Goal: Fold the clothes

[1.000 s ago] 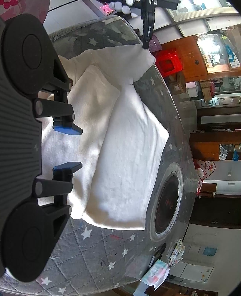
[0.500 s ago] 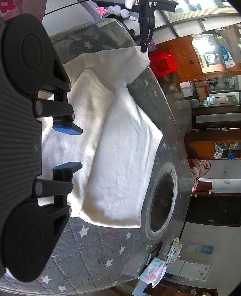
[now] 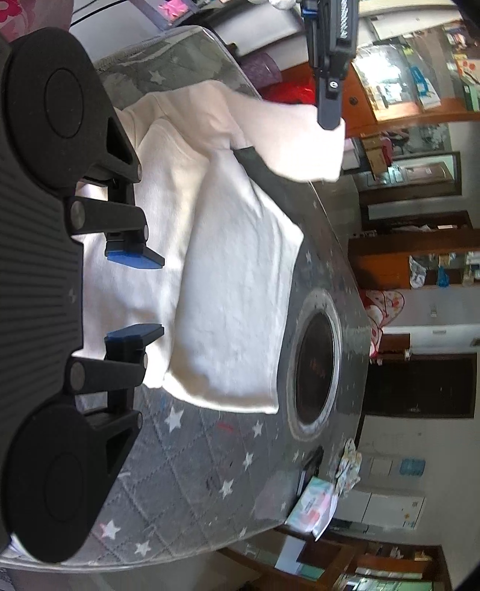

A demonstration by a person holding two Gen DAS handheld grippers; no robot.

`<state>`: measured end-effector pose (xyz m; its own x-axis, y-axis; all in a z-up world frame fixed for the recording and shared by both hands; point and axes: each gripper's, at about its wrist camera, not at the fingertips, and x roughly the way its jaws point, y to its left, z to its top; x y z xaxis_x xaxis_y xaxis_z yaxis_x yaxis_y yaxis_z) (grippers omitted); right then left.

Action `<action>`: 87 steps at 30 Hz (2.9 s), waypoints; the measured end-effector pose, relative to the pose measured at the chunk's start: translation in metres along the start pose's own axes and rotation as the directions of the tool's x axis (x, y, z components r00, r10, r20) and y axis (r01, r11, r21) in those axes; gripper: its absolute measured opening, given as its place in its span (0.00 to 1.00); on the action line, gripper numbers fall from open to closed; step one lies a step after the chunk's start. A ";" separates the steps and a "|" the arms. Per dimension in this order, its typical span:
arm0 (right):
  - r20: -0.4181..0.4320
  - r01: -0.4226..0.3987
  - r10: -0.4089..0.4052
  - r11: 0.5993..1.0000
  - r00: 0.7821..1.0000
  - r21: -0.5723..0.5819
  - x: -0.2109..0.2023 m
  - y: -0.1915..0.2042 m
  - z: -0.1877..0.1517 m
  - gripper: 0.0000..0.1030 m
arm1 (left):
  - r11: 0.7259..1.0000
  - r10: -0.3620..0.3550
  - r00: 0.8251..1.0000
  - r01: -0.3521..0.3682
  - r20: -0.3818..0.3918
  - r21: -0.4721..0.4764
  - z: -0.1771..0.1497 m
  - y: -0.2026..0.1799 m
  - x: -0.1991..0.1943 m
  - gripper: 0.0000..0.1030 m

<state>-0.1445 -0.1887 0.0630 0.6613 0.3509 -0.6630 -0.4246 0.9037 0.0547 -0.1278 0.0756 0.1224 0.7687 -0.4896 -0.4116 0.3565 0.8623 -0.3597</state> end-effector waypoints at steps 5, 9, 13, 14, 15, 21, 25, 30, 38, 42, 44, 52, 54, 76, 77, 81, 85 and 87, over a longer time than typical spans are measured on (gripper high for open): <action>0.006 0.035 -0.035 0.999 0.999 0.039 -0.006 -0.014 -0.004 0.31 | 0.989 -0.140 0.988 0.142 -0.068 0.035 -0.014 -0.039 0.030 0.07; 0.002 0.058 -0.058 0.996 0.998 0.071 -0.009 -0.024 -0.008 0.31 | 0.977 -0.197 0.971 0.206 -0.138 0.053 -0.026 -0.052 0.043 0.09; -0.004 0.055 -0.055 0.995 0.998 0.078 -0.008 -0.027 -0.009 0.31 | 0.978 -0.181 0.973 0.194 -0.146 0.080 -0.033 -0.047 0.037 0.16; -0.006 0.048 -0.048 0.996 0.999 0.079 -0.007 -0.026 -0.009 0.31 | 0.980 -0.165 0.976 0.178 -0.139 0.085 -0.033 -0.040 0.031 0.16; -0.008 0.040 -0.040 0.996 0.999 0.078 -0.005 -0.025 -0.008 0.31 | 0.983 -0.150 0.980 0.162 -0.132 0.091 -0.034 -0.033 0.026 0.18; -0.051 0.002 0.001 0.998 0.999 0.058 0.011 -0.015 -0.009 0.31 | 0.992 0.006 0.991 0.011 -0.137 0.126 -0.049 0.015 -0.009 0.36; -0.083 -0.005 0.009 0.999 0.996 0.052 0.020 -0.010 -0.012 0.31 | 0.990 0.064 0.982 -0.040 -0.176 0.137 -0.067 0.036 -0.027 0.45; -0.100 0.011 -0.008 0.999 0.995 0.030 0.023 -0.007 -0.012 0.15 | 0.985 0.086 0.966 -0.046 -0.243 0.166 -0.089 0.040 -0.031 0.47; -0.053 0.046 -0.045 0.999 0.998 0.009 0.013 -0.005 -0.006 0.03 | 0.985 0.110 0.957 -0.069 -0.268 0.159 -0.103 0.044 -0.018 0.43; -0.001 0.078 -0.078 0.997 0.997 -0.014 0.004 -0.004 0.002 0.03 | 0.982 0.111 0.958 -0.065 -0.263 0.178 -0.104 0.043 -0.018 0.18; -0.010 0.088 -0.088 0.996 0.996 -0.023 0.007 -0.005 0.002 0.03 | 0.980 0.114 0.959 -0.065 -0.261 0.191 -0.104 0.043 -0.019 0.08; -0.009 0.093 -0.093 0.996 0.996 -0.015 0.007 -0.012 0.001 0.07 | 0.978 0.100 0.953 -0.041 -0.285 0.206 -0.092 0.049 -0.029 0.10; 0.001 0.065 -0.065 0.997 0.998 -0.032 0.004 -0.008 0.003 0.07 | 0.974 0.081 0.960 -0.020 -0.268 0.225 -0.082 0.046 -0.033 0.11; -0.032 -0.003 0.002 0.998 0.999 -0.058 0.032 -0.003 0.004 0.15 | 0.958 0.087 0.957 -0.005 -0.277 0.286 -0.060 0.041 0.061 0.22; -0.045 -0.002 -0.001 0.998 0.999 -0.063 0.037 -0.003 0.003 0.15 | 0.957 0.091 0.956 -0.007 -0.280 0.289 -0.061 0.041 0.060 0.22; -0.067 -0.003 -0.003 0.997 0.998 -0.080 0.039 -0.004 -0.001 0.15 | 0.943 0.061 0.958 0.037 -0.281 0.330 -0.061 0.030 0.045 0.23; -0.068 -0.024 0.016 0.993 0.998 -0.119 0.023 0.000 -0.003 0.19 | 0.906 -0.017 0.959 0.135 -0.282 0.402 -0.067 0.011 0.014 0.47; -0.083 -0.033 0.020 0.988 0.996 -0.151 0.016 0.005 -0.006 0.23 | 0.876 -0.047 0.954 0.182 -0.297 0.446 -0.074 0.002 0.003 0.48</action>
<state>-0.1394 -0.1803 0.0481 0.5989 0.3477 -0.7214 -0.5349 0.8441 -0.0371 -0.1644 0.0663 0.0592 0.5588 -0.5462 -0.6240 0.6895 0.7241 -0.0163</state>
